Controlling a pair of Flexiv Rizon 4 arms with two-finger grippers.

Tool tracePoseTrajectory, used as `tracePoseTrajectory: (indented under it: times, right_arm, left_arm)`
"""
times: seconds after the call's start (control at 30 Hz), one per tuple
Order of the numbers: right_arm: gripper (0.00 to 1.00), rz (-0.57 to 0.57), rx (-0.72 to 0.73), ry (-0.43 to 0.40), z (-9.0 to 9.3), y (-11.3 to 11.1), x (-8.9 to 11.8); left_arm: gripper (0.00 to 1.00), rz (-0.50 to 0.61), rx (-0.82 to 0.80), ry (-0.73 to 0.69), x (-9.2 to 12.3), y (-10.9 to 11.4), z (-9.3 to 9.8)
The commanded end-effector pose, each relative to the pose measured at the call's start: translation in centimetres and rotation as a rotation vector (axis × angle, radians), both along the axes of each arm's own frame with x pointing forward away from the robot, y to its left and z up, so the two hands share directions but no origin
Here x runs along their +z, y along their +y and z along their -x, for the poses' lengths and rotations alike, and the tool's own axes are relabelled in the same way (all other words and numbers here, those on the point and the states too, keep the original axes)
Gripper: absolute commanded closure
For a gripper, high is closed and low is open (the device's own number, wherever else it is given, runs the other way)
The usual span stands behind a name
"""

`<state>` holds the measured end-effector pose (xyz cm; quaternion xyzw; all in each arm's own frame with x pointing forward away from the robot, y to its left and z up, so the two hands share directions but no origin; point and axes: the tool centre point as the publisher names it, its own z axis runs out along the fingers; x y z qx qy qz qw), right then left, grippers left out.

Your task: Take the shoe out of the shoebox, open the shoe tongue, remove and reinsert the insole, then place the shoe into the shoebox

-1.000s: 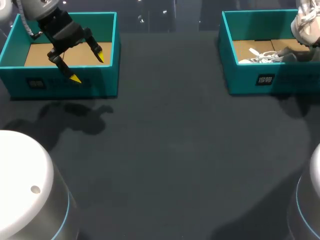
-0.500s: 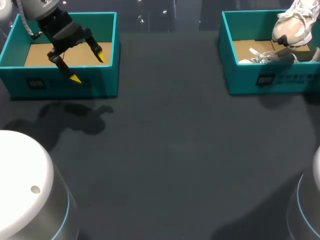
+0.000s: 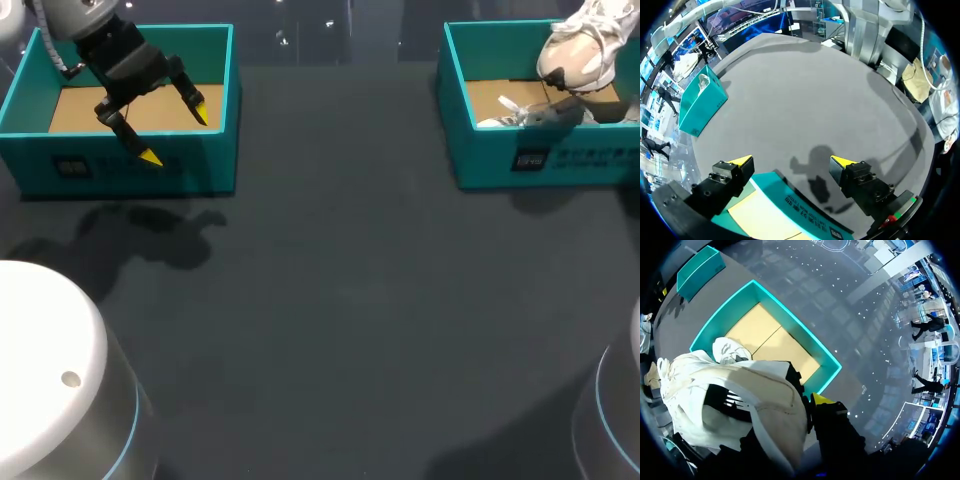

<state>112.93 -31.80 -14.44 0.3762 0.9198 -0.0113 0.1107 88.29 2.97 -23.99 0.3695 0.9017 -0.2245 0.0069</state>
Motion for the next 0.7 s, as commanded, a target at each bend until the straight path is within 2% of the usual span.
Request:
tracePoseTrajectory:
  times: [0.03, 0.2, 0.47, 0.5, 0.7]
  right_arm:
    - [1.0, -0.06, -0.187, -0.033, 0.0, -0.6, 0.2]
    - [1.0, -0.053, -0.407, -0.059, 0.3, -1.1, 0.1]
    - [1.0, -0.068, -0.599, -0.107, 0.7, -1.2, -0.7]
    - [1.0, -0.01, -0.653, -0.104, 0.8, -1.0, -0.9]
    - [1.0, 0.005, -0.674, -0.094, 0.9, -0.9, -1.1]
  left_arm:
    - [0.0, -0.003, -0.001, 0.0, 0.0, 0.0, 0.0]
    - [0.0, -0.003, -0.001, 0.0, 0.0, 0.0, 0.0]
    - [0.0, -0.003, -0.001, 0.0, 0.0, 0.0, 0.0]
    - [0.0, -0.003, -0.001, 0.0, 0.0, 0.0, 0.0]
    - [0.0, -0.003, -0.001, 0.0, 0.0, 0.0, 0.0]
